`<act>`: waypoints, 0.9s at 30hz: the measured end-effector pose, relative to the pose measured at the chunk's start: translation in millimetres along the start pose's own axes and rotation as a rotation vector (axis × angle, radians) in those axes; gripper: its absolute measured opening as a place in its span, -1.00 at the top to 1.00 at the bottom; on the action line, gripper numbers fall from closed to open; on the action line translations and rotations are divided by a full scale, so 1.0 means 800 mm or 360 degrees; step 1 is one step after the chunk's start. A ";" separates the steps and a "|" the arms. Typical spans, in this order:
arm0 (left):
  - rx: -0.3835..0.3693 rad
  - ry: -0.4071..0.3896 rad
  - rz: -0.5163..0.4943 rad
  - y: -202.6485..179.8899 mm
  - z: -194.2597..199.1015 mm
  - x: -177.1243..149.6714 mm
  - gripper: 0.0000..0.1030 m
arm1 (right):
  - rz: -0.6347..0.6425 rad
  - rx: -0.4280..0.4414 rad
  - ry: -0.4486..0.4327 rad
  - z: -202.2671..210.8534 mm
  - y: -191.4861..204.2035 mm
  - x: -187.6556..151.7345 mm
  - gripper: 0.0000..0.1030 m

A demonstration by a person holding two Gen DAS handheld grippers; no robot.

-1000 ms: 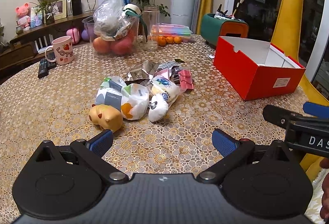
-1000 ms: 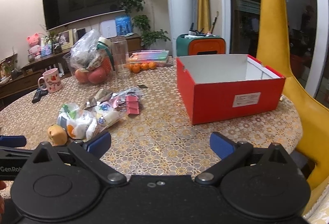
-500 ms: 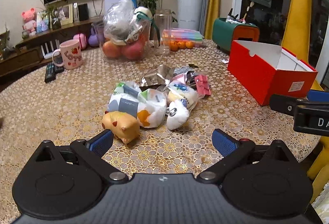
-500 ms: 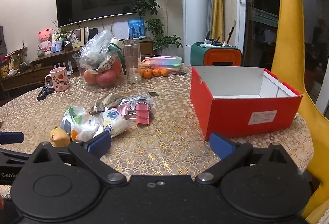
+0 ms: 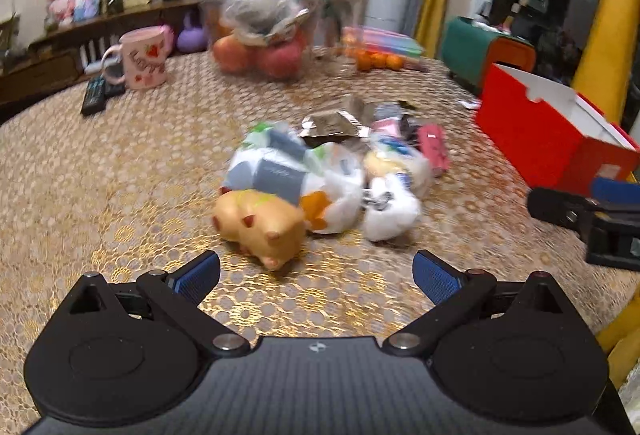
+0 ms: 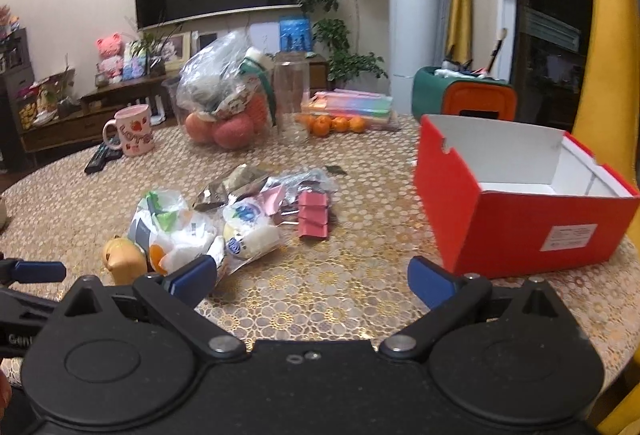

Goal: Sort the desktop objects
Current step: 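Move the left tool toward the tan pig toy on the pile, then grasp the tan pig toy with the left tool while the right tool grasps the white plush toy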

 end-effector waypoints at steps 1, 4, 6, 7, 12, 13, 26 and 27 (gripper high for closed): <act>0.0003 0.0008 0.0033 0.007 -0.004 0.002 -1.00 | 0.0010 0.0009 0.0008 -0.005 0.002 0.002 -0.94; 0.0016 0.0016 0.0083 0.024 -0.017 0.008 -1.00 | 0.0036 0.0029 0.0023 -0.016 0.009 0.006 -0.93; 0.0022 0.0002 0.0069 0.029 -0.021 0.012 -1.00 | 0.0059 0.0032 0.0028 -0.023 0.014 0.008 -0.92; 0.0032 -0.0014 0.0057 0.031 -0.023 0.015 -1.00 | 0.0072 0.0038 0.0034 -0.027 0.016 0.008 -0.90; 0.0056 -0.0057 0.0027 0.039 -0.037 0.027 -1.00 | 0.0129 0.0066 0.0082 -0.050 0.026 0.007 -0.79; 0.0053 -0.0056 0.0029 0.041 -0.041 0.029 -1.00 | 0.0133 0.0070 0.0087 -0.054 0.028 0.007 -0.77; 0.0027 -0.0043 0.0010 0.050 -0.071 0.035 -0.97 | 0.0281 0.0123 0.0141 -0.099 0.071 0.006 -0.53; 0.0036 -0.0041 0.0026 0.052 -0.073 0.035 -0.97 | 0.0291 0.0132 0.0142 -0.100 0.074 0.007 -0.51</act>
Point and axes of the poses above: each gripper's, at about its wrist camera, not at the fingertips, and z roughly against the way its jaws point, y to its left, x to its top, the point moved 1 cm from there along -z, roughly the way its jaws point, and after that the axes turned 11 degrees about y, right-handed, at the moved point
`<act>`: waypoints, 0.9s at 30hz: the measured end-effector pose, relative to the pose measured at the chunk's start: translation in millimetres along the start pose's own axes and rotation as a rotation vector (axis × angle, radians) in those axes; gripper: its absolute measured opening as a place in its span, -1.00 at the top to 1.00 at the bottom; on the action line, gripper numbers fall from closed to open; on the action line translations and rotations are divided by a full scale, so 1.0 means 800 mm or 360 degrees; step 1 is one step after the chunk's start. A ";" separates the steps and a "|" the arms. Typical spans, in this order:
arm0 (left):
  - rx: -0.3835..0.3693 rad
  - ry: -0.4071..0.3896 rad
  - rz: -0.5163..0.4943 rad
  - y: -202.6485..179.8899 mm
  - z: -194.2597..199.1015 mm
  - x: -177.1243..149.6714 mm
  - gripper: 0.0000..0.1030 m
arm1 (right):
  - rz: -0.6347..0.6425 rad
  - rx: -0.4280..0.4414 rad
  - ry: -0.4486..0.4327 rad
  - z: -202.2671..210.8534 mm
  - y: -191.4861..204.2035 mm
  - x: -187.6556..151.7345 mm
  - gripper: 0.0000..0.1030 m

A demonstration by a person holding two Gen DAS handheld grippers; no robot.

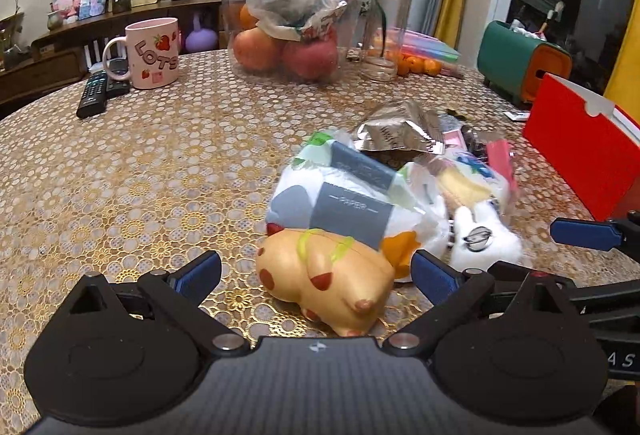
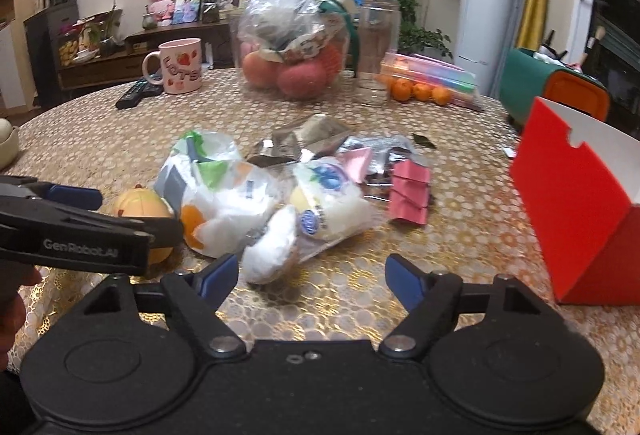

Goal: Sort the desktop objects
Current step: 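Grasp the tan pig toy with the left tool while the right tool grasps the white plush toy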

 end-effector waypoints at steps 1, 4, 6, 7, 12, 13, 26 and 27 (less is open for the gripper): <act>-0.0001 0.0006 0.0012 0.003 -0.002 0.000 -0.96 | 0.0013 0.0005 -0.0002 -0.002 0.003 0.001 -0.44; -0.0023 0.0011 0.0041 0.012 -0.005 -0.001 -0.96 | 0.0030 0.0015 0.0002 -0.009 0.007 0.004 -0.38; -0.0041 0.0003 0.0039 0.015 -0.005 -0.002 -0.96 | 0.0039 0.0017 0.0012 -0.014 0.009 0.004 -0.26; -0.0055 0.0001 0.0035 0.016 -0.005 -0.002 -0.90 | 0.0045 0.0018 0.0019 -0.017 0.009 0.004 -0.17; -0.0084 -0.0001 0.0007 0.012 -0.005 -0.002 -0.65 | 0.0070 0.0019 0.0018 -0.020 0.014 0.006 0.06; -0.0085 0.0001 -0.0008 0.010 -0.005 -0.002 -0.56 | 0.0071 0.0019 0.0021 -0.021 0.015 0.006 0.11; -0.0002 0.0003 -0.0040 -0.003 0.011 -0.006 -0.38 | 0.0033 0.0052 0.0002 -0.012 0.013 0.006 0.46; -0.0004 0.0002 -0.0037 -0.004 0.013 -0.007 -0.38 | 0.0026 0.0055 -0.0003 -0.009 0.012 0.006 0.47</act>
Point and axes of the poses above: each gripper's, at about its wrist camera, not at the fingertips, and z roughly against the way its jaws point, y to its left, x to its top, the point moved 1 cm from there along -z, roughly the way its jaws point, and after that the axes turned 11 degrees about y, right-handed, at the moved point
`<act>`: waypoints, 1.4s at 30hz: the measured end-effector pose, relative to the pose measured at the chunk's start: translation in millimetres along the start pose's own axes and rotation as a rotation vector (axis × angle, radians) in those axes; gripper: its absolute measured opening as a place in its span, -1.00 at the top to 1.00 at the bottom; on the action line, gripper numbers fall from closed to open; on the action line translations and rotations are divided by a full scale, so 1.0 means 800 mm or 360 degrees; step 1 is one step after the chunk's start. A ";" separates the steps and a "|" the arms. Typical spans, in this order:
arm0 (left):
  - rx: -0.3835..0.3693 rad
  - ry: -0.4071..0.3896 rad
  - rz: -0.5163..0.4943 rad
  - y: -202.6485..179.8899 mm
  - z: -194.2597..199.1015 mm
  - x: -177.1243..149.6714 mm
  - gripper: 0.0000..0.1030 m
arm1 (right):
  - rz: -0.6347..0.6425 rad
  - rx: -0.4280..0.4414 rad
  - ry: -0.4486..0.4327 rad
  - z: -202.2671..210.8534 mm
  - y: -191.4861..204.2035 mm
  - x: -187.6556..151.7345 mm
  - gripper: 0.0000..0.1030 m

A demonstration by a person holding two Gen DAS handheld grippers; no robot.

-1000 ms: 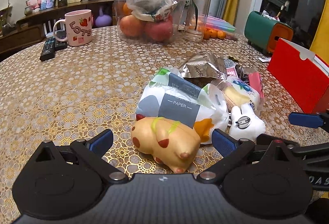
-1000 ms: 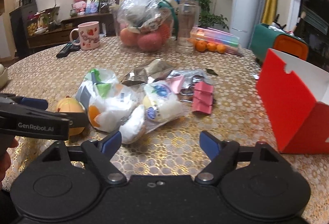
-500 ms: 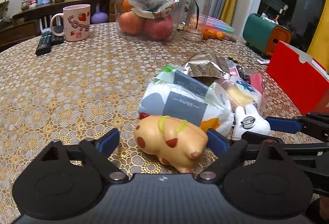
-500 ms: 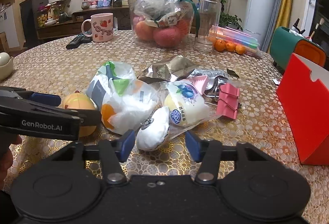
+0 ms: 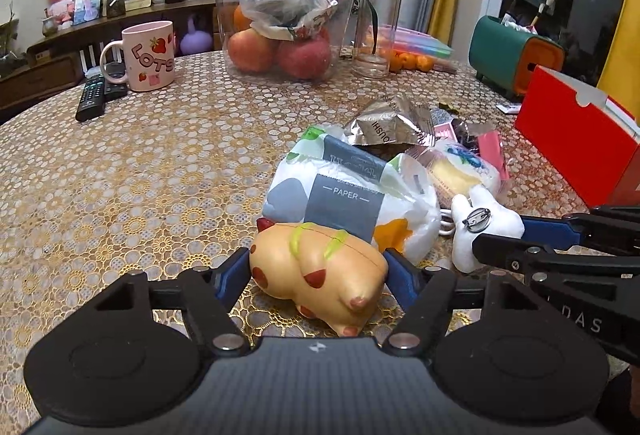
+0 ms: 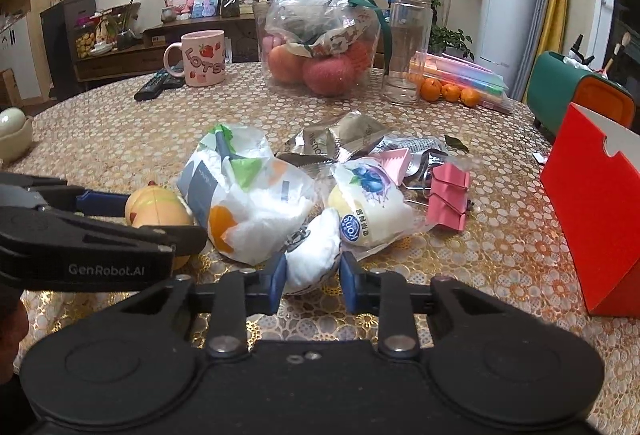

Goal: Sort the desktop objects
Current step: 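Grasp the tan pig toy with the left tool while the right tool grasps the white plush toy, then carry the pig toy and plush toy with both tools into the red box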

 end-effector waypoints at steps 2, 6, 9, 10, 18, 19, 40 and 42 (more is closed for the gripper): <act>-0.0004 -0.0006 0.0007 -0.003 0.007 -0.001 -0.38 | -0.0013 0.0006 -0.0015 0.007 -0.002 0.000 0.49; -0.0020 -0.0016 -0.0005 -0.016 0.024 -0.001 -0.37 | -0.0036 0.0009 -0.0052 0.026 -0.008 -0.003 0.49; -0.0030 -0.0037 -0.0039 -0.031 0.041 -0.001 -0.37 | -0.0059 0.0011 -0.0082 0.047 -0.015 -0.006 0.49; -0.0034 -0.0041 -0.0050 -0.037 0.046 0.000 -0.37 | -0.0068 0.0010 -0.0090 0.054 -0.018 -0.006 0.49; -0.0081 -0.0072 -0.0153 -0.093 0.087 0.001 -0.37 | -0.0139 -0.0013 -0.0144 0.115 -0.051 -0.024 0.49; -0.0089 -0.0077 -0.0164 -0.100 0.091 0.002 -0.37 | -0.0151 -0.0015 -0.0155 0.123 -0.058 -0.027 0.49; -0.0300 -0.0135 -0.0507 -0.288 0.122 0.040 -0.37 | -0.0306 -0.0154 -0.0309 0.245 -0.199 -0.059 0.49; -0.0315 -0.0141 -0.0546 -0.307 0.120 0.049 -0.38 | -0.0330 -0.0169 -0.0312 0.247 -0.219 -0.058 0.49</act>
Point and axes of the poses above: each gripper's, at about its wrist camera, not at the fingertips, and z roughly against the way its jaws point, y to its left, x to its top, the point moved 1 cm from there along -z, roughly the way its jaws point, and after that the axes turned 11 degrees about y, right-handed, at the moved point
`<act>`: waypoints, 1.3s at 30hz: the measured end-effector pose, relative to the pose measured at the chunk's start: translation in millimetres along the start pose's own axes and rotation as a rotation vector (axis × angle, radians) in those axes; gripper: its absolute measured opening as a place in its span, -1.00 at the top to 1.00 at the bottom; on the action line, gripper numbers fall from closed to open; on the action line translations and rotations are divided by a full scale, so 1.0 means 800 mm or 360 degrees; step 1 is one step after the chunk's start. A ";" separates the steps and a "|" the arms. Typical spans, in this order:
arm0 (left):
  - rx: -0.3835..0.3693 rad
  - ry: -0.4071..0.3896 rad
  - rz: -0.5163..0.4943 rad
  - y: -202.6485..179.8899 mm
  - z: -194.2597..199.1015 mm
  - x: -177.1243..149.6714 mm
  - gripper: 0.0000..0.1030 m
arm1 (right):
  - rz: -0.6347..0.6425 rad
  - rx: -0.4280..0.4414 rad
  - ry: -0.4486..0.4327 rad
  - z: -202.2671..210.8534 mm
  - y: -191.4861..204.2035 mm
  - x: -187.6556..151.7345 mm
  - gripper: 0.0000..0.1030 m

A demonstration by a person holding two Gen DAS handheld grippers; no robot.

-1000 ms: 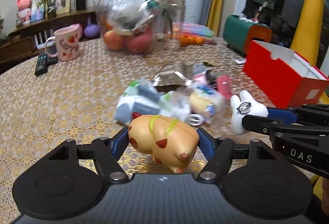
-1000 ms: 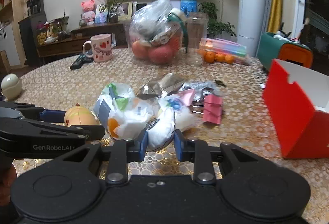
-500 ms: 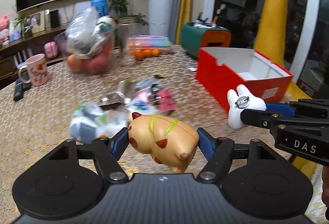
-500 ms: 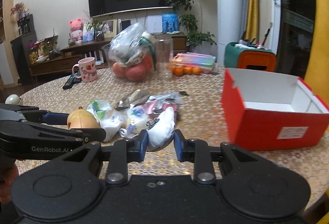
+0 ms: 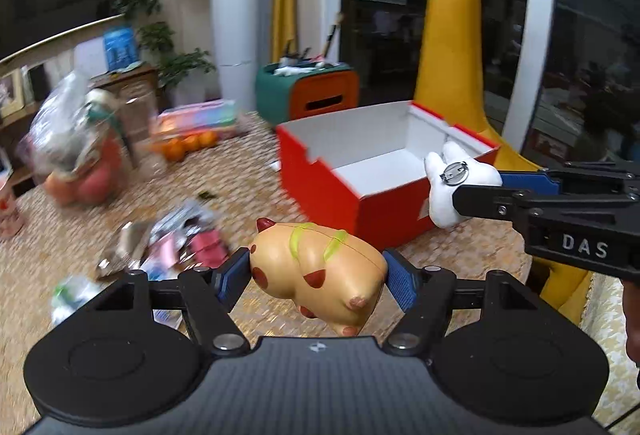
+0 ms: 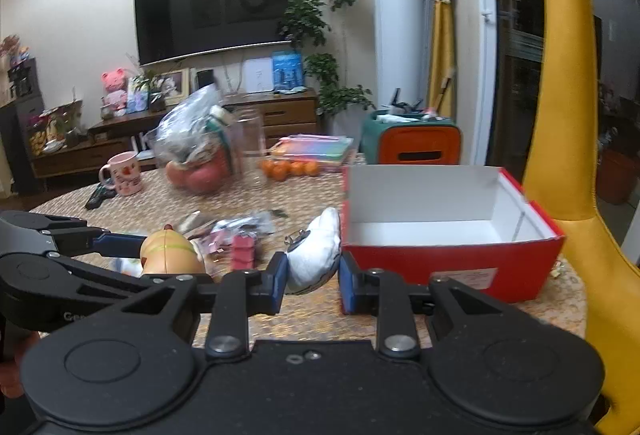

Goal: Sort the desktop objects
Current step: 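Carry the pig toy and plush toy with both tools into the red box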

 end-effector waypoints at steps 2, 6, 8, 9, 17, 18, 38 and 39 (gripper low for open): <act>-0.0014 -0.0001 -0.0038 -0.012 -0.009 0.015 -0.37 | -0.0021 -0.0018 0.0001 -0.002 -0.018 0.005 0.48; -0.0045 0.0009 -0.0091 -0.032 -0.033 0.044 -0.38 | -0.0052 -0.0075 0.0005 -0.015 -0.054 0.019 0.48; -0.0057 0.0018 -0.0116 -0.041 -0.047 0.058 -0.38 | -0.0057 -0.0096 0.0012 -0.023 -0.070 0.024 0.48; -0.0063 0.0023 -0.0124 -0.044 -0.054 0.065 -0.37 | -0.0063 -0.0109 0.0017 -0.026 -0.078 0.026 0.48; -0.0108 0.0123 -0.0172 -0.062 -0.117 0.122 -0.38 | -0.0107 -0.0149 0.0097 -0.070 -0.132 0.052 0.48; -0.0115 0.0143 -0.0176 -0.062 -0.127 0.129 -0.38 | -0.0100 -0.0151 0.0112 -0.078 -0.137 0.057 0.48; -0.0115 0.0496 -0.0308 -0.080 -0.290 0.188 -0.38 | -0.0104 -0.0242 0.0580 -0.236 -0.221 0.083 0.48; -0.0111 0.0516 -0.0300 -0.079 -0.296 0.189 -0.38 | -0.0109 -0.0239 0.0599 -0.240 -0.223 0.083 0.48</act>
Point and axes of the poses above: each gripper's, at about its wrist camera, not at the fingertips, and z roughly against the way its jaws point, y to its left, x to its top, the point moved 1 cm from there along -z, roughly the way its jaws point, and after that the axes turned 11 degrees about y, right-handed, at the moved point
